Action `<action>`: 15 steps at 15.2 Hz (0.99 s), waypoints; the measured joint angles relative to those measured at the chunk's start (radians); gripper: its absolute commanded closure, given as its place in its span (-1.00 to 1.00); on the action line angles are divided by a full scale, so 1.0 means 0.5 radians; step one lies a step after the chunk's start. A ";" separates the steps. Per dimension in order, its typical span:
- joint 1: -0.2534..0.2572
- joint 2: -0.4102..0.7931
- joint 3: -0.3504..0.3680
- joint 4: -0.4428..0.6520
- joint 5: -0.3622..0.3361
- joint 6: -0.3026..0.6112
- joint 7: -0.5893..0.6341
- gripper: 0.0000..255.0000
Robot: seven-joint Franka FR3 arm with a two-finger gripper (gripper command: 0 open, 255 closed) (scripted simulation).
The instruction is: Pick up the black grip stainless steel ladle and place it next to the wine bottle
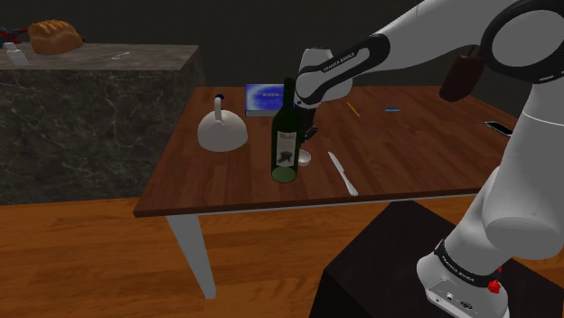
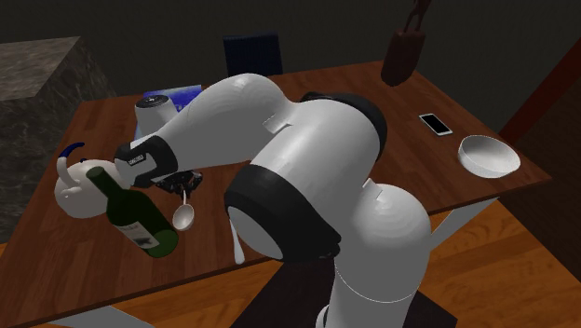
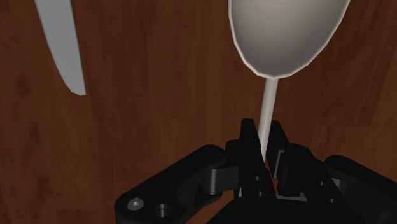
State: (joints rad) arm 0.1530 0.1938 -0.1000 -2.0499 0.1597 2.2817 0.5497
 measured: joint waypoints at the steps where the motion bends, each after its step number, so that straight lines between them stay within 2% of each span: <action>1: 0.000 0.000 0.000 0.000 0.000 0.000 0.000 -1.00; 6: 0.000 0.000 0.000 0.000 0.000 0.000 0.000 -1.00; 11: -0.006 -0.115 -0.014 0.081 -0.033 -0.193 0.021 -1.00; 15: -0.007 -0.132 -0.016 0.094 -0.039 -0.223 0.025 -1.00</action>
State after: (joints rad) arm 0.1495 0.1278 -0.1078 -2.0032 0.1405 2.1700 0.5623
